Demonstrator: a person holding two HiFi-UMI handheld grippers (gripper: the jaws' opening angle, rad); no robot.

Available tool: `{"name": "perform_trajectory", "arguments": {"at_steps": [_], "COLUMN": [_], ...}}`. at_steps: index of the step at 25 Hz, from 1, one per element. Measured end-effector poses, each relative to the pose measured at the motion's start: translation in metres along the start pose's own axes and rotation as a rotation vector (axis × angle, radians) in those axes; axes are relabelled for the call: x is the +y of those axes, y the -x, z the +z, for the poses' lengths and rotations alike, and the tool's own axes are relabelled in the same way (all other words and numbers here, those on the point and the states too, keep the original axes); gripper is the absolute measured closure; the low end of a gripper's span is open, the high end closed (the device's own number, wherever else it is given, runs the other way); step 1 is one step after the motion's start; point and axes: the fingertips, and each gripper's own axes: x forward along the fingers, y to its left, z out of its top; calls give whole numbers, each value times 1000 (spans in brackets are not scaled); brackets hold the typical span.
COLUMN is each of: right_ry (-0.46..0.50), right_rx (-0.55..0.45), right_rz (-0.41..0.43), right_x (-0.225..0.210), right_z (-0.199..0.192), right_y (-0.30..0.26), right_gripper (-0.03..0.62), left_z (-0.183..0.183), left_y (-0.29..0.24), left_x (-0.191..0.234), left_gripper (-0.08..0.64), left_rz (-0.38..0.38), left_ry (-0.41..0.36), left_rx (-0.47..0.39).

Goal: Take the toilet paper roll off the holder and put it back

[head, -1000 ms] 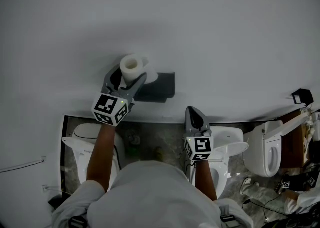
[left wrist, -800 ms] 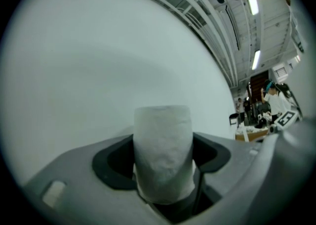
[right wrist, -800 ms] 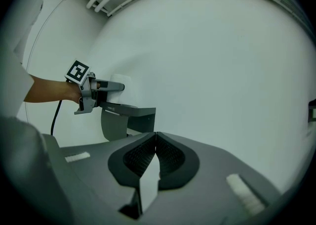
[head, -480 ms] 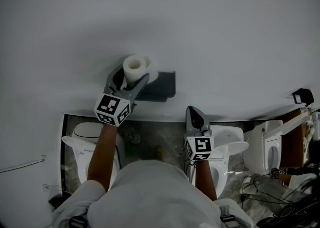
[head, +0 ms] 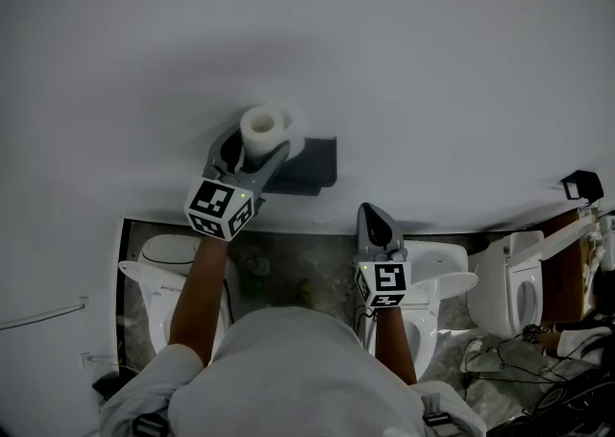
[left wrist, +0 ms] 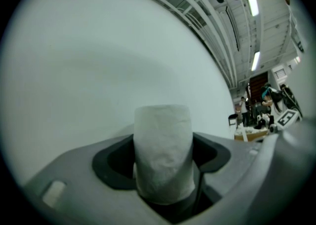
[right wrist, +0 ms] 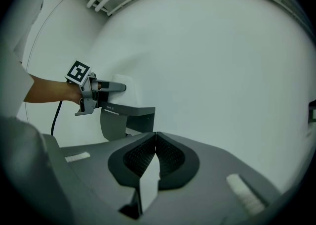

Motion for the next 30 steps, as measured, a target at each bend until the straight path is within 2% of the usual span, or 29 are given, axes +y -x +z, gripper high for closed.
{"name": "perform_trajectory", "arguments": {"at_steps": [24, 30], "right_ry": [2, -1], "right_rx": [6, 9], "right_rz": [4, -1], "right_x": [0, -1], "right_z": [-2, -3], "right_y": [-1, 1], "right_gripper": [591, 591], "left_z": [-13, -17], "left_y": [0, 1], "left_x": [-1, 0], "left_gripper": [232, 193], "left_rz": [-3, 2], "left_ry": [12, 6], "left_rx": [11, 36]}}
